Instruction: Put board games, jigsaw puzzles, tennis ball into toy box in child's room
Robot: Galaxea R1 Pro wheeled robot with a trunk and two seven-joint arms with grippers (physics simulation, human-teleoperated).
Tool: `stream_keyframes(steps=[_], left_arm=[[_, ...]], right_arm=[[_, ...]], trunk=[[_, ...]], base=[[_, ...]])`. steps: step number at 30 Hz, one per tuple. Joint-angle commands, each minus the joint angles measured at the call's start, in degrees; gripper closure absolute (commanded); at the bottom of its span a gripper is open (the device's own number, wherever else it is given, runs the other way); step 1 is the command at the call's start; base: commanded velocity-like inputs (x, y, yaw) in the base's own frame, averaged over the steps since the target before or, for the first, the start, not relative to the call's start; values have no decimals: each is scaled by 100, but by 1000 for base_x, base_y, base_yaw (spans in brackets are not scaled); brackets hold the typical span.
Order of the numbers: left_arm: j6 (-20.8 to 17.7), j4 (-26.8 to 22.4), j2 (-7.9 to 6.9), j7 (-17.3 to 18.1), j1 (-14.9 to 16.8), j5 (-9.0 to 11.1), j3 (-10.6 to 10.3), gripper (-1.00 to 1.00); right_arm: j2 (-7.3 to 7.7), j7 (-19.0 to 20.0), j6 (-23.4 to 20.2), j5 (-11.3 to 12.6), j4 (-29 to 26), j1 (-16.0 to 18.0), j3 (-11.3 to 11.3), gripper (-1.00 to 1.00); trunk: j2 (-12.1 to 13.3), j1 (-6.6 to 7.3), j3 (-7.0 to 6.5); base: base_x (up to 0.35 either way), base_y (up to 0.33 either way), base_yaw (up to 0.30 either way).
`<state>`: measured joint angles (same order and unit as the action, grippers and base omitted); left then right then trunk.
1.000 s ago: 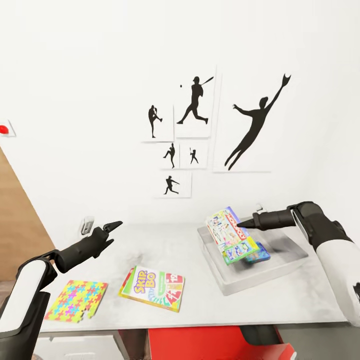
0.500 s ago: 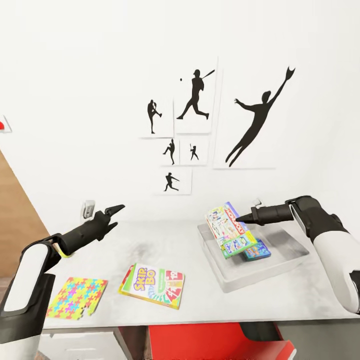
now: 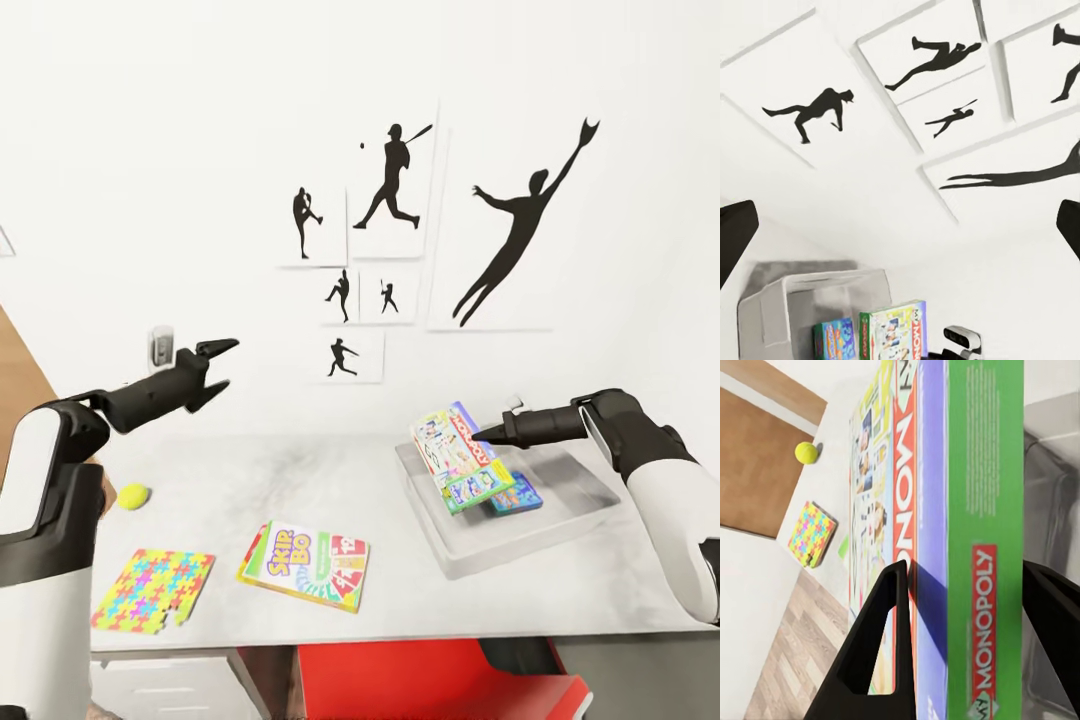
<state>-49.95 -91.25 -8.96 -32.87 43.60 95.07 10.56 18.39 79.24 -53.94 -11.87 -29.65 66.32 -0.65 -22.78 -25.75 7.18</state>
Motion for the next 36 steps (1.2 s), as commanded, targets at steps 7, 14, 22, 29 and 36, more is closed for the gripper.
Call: stream_keyframes(steps=[7,14,22,29,36], left_arm=[[-14,9,10,-922,473,511,-34,-100],[-8,18,29,-1089,571,589,-53,-100],[7,82,-3,-1160,596,621,-250,-100],[22,109,-15,-1167,584,626,-310,-100],[28,117,-17,-1168,581,628,-322,-100]], right_arm=[[9,39,-46,-32,-5,12,-5,100],[6,39,-46,-28,-7,13,-5,100],[14,39,-45,-27,-12,13,-5,100],[9,39,-39,-26,-14,8,-5,100],[10,39,-38,-26,-14,5,-5,100]], trunk=[[-14,-4,79],[-14,-4,145],[-14,-4,220],[-14,-4,285],[-14,-4,351]], base=[[0,0,0],[0,0,0],[0,0,0],[0,0,0],[0,0,0]])
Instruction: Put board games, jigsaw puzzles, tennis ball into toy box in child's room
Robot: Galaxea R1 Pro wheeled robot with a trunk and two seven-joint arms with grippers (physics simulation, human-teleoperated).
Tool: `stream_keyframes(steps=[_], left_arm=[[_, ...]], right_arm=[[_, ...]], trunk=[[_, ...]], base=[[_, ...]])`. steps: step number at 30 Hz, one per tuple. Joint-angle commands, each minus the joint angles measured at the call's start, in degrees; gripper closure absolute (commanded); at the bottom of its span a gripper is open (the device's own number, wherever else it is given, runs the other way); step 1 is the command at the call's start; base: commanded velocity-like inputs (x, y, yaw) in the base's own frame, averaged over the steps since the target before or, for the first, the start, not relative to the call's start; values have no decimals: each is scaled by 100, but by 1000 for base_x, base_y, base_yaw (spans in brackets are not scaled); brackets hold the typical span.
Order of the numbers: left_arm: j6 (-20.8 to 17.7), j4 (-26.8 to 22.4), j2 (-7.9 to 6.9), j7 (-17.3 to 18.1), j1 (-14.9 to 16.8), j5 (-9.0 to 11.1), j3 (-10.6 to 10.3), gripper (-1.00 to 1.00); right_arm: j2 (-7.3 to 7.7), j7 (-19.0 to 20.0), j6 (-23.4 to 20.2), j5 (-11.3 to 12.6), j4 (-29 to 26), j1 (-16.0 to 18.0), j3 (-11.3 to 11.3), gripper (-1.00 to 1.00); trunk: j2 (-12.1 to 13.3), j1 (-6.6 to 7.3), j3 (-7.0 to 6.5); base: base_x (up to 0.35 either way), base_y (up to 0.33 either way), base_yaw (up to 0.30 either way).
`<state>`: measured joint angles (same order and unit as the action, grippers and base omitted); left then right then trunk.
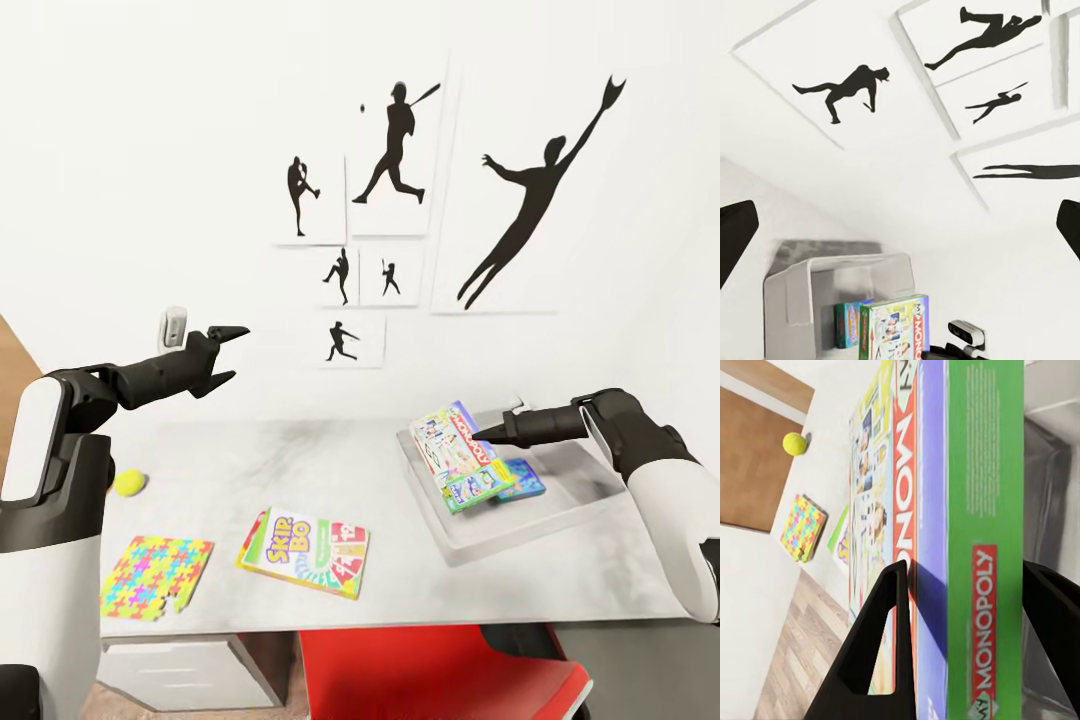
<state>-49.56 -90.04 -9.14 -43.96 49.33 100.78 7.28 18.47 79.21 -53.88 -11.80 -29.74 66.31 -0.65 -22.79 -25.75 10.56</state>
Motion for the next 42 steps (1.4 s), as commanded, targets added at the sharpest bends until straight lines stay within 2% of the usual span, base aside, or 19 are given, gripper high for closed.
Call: stream_keyframes(steps=[1,14,25,42], left_arm=[[-13,-4,0,-59,7,58,5,-100],[-10,2,0,-60,19,64,-1,-100],[-9,3,0,-67,39,65,0,-100],[-18,-4,0,-68,58,65,-7,-100]], right_arm=[[3,42,-44,-33,-5,6,-5,100],[-1,42,-44,-38,-16,13,-11,100],[14,42,-49,-279,-38,27,-6,100],[102,43,-17,-340,-41,238,-10,100]], trunk=[[-13,-3,22],[-13,-3,144],[-13,-3,247],[-13,-3,406]], base=[[0,0,0],[0,0,0],[0,0,0],[0,0,0]])
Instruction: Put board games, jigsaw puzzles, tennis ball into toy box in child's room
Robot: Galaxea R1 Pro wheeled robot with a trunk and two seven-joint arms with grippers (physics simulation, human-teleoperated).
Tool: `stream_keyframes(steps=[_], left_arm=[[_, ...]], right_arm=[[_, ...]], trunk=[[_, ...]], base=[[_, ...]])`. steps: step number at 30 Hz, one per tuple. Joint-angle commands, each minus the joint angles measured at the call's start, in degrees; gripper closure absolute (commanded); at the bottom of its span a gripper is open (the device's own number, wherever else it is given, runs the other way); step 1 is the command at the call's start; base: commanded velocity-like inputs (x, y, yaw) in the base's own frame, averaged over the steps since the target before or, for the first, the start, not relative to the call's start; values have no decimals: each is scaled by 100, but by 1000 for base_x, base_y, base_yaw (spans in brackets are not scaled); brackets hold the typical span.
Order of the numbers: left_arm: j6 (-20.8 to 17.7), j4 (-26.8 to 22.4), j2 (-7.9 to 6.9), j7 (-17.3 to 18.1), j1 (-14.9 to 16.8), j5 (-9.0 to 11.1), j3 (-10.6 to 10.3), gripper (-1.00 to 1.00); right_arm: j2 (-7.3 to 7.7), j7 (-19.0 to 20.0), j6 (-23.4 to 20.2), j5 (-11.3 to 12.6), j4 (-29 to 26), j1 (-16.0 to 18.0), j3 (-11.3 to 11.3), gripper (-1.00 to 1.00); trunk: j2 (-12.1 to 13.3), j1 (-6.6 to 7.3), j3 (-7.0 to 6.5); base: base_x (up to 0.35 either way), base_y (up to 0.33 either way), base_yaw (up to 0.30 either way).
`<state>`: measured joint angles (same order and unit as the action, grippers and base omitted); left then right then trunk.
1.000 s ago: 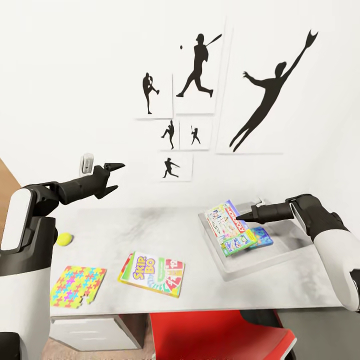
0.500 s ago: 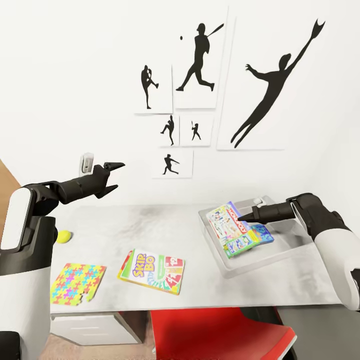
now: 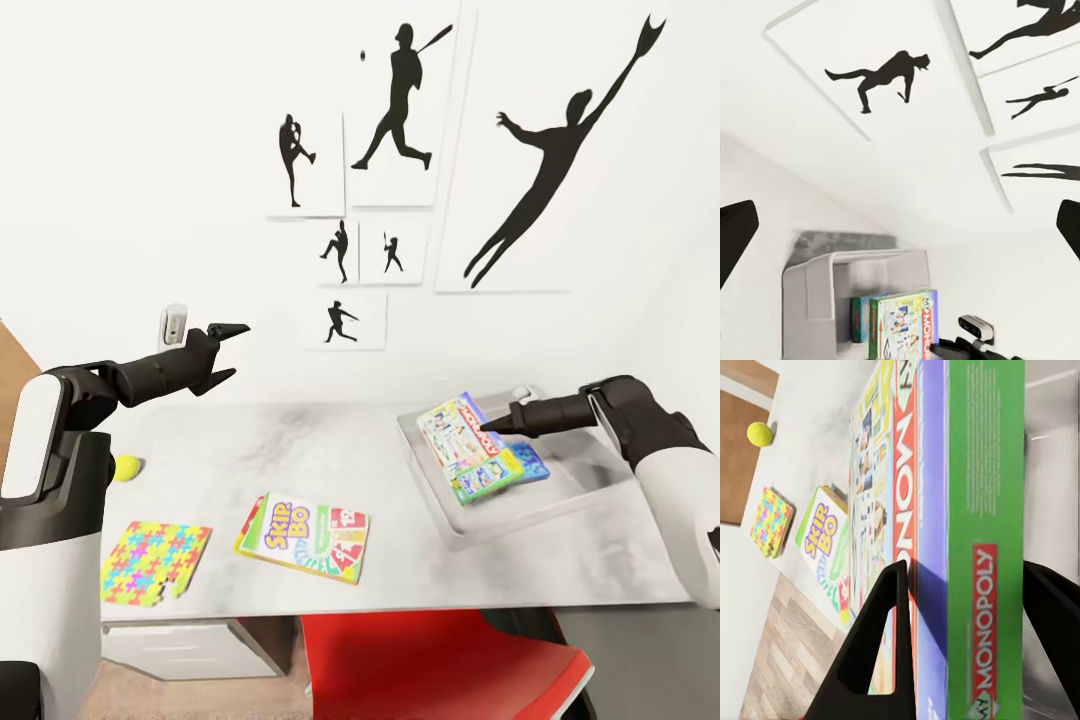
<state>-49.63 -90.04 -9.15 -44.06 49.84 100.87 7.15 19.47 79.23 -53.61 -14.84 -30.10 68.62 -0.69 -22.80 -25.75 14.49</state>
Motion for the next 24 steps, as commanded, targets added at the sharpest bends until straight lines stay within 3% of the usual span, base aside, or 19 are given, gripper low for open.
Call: stream_keyframes(steps=[1,24], left_arm=[[-12,-4,0,-59,11,56,6,-100],[-12,-8,9,-59,32,64,-3,-100]], right_arm=[[12,44,-41,-49,-5,40,-8,100],[-52,74,-27,-193,-12,107,-9,100]], trunk=[[-12,-3,21],[-12,-3,237]], base=[[0,0,0],[0,0,0]])
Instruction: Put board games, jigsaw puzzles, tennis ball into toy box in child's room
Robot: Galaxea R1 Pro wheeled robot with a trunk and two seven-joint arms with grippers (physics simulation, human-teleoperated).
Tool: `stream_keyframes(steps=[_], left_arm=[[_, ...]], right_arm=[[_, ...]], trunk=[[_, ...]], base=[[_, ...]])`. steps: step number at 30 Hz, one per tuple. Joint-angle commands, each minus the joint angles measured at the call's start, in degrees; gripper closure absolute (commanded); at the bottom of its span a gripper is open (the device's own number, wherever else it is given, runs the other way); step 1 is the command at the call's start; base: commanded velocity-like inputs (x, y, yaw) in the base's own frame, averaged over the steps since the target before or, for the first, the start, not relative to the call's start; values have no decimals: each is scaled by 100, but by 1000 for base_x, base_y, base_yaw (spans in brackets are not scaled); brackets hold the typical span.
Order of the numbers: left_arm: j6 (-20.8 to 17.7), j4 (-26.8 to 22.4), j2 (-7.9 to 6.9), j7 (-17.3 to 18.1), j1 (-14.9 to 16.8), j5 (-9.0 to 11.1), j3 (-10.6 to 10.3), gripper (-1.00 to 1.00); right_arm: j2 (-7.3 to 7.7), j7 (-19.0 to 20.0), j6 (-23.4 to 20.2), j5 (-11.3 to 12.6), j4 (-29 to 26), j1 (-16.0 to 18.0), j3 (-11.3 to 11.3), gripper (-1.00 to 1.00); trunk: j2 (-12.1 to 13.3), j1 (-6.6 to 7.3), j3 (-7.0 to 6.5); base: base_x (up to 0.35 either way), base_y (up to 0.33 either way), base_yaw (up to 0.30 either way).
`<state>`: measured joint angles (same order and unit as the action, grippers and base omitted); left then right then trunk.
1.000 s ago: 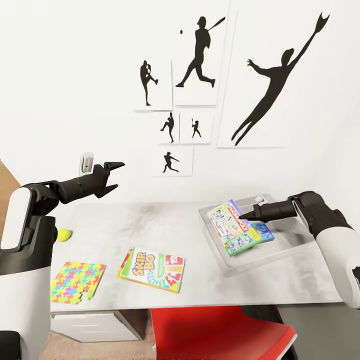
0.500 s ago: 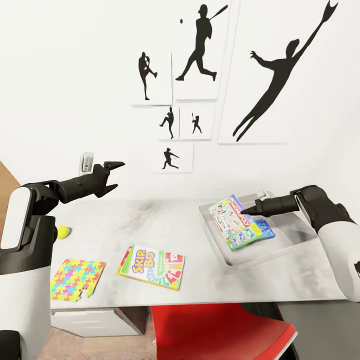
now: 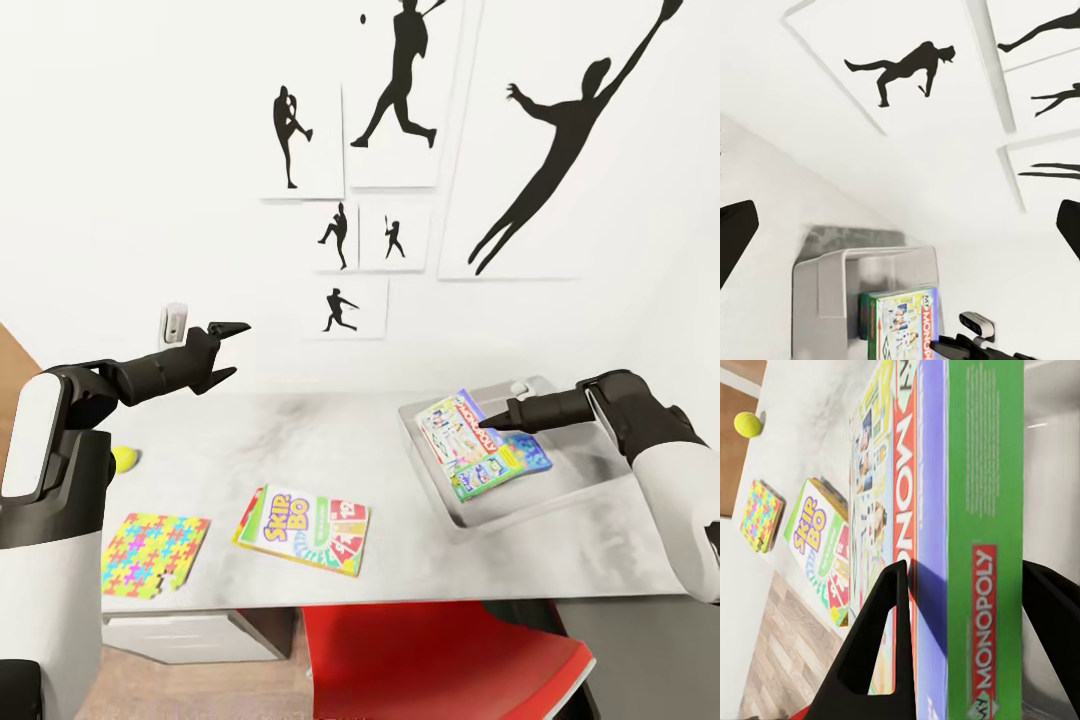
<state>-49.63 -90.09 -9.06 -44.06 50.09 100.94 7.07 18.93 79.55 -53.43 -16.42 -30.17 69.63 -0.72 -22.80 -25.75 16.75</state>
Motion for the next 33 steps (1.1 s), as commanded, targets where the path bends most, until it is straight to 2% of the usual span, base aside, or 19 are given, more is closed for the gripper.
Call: stream_keyframes(steps=[1,33], left_arm=[[-12,-5,1,-59,7,58,6,-100],[-12,-7,1,-64,48,38,-15,-100]], right_arm=[[-3,42,-45,-35,-6,4,-6,100],[26,18,-45,-36,-12,88,-3,100]], trunk=[[-12,-3,21],[-12,-3,320]], base=[[0,0,0],[0,0,0]])
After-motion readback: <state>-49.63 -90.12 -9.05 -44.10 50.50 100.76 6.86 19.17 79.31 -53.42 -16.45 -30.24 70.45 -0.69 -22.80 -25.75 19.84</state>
